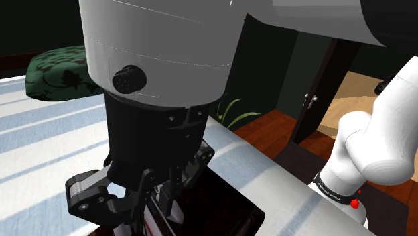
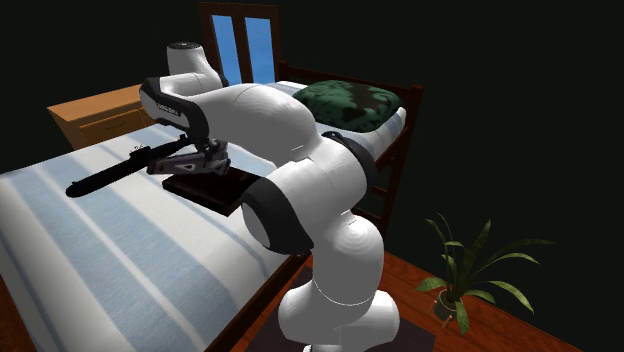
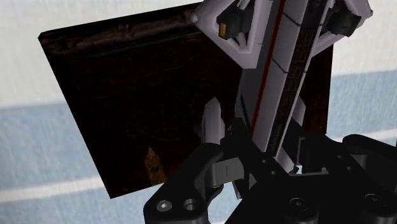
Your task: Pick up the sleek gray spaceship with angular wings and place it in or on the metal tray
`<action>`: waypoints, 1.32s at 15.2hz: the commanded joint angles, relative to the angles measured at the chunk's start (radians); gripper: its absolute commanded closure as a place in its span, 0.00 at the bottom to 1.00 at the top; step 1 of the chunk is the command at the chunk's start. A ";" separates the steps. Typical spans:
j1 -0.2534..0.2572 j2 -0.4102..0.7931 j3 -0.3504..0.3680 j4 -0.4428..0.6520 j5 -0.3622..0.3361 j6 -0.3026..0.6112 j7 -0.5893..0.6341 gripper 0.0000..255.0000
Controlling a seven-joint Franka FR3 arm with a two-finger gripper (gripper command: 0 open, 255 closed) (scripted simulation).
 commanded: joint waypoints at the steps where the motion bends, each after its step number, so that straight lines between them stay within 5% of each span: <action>1: -0.004 -0.001 -0.006 -0.015 0.002 -0.004 -0.004 1.00; 5: -0.006 -0.001 -0.005 -0.015 0.002 -0.004 -0.004 1.00; 6: -0.005 0.004 -0.002 -0.014 -0.001 -0.002 -0.001 0.00; 20: -0.010 -0.010 -0.013 0.103 0.008 -0.129 -0.007 0.00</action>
